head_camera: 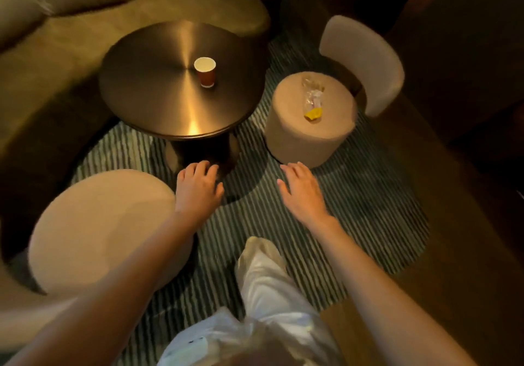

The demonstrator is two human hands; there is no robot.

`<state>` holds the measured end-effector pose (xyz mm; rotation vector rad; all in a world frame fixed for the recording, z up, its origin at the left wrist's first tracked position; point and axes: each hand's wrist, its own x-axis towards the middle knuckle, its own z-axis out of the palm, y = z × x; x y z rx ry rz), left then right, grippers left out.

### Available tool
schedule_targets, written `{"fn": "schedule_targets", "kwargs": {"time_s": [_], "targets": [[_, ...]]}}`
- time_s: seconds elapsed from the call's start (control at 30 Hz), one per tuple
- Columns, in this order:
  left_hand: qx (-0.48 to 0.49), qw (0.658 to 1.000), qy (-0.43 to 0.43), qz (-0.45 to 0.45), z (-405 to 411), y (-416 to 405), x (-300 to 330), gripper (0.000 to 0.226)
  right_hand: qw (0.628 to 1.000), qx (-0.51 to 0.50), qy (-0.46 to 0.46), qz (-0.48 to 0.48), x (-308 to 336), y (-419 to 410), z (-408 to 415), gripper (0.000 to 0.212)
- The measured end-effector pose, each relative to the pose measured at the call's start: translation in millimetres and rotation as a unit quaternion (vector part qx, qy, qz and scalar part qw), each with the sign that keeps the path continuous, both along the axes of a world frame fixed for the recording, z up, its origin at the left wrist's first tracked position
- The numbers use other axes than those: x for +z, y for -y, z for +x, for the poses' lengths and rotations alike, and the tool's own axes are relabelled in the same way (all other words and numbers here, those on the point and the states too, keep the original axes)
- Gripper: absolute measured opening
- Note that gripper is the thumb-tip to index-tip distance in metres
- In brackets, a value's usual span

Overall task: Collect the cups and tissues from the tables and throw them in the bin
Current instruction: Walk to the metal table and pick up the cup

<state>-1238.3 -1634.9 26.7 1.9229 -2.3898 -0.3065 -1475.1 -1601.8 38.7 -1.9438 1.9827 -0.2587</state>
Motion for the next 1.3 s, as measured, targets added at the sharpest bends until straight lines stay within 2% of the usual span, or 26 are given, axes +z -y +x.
{"fn": "schedule_targets", "kwargs": {"time_s": [0.2,0.6,0.87,0.97,1.07,1.2,1.3], "targets": [[0.08,0.996,0.019,0.017,-6.9,76.3,5.5,0.047,0.996,0.093,-0.009,0.012,-10.2,132.1,-3.8,0.047],[0.182,0.982,0.013,0.056,-2.7,232.1,-23.8,0.043,0.981,0.18,0.039,0.054,-53.8,321.4,20.2,0.049],[0.204,0.973,0.009,0.11,2.2,323.1,-41.1,0.042,0.975,0.102,0.144,0.134,-75.4,435.3,41.4,0.076],[0.221,0.968,0.001,0.118,4.0,349.2,-42.7,0.042,0.962,0.03,0.207,0.178,-97.0,470.6,47.1,0.089],[0.234,0.964,-0.005,0.125,4.9,371.0,-48.0,0.042,0.942,-0.035,0.268,0.197,-124.2,501.8,52.4,0.094],[0.248,0.957,0.014,0.15,7.5,385.4,-54.8,0.044,0.928,-0.003,0.296,0.225,-156.6,527.9,65.9,0.096],[0.267,0.949,0.017,0.166,8.6,389.2,-59.1,0.045,0.931,0.041,0.311,0.187,-172.6,534.9,77.4,0.091]]}}
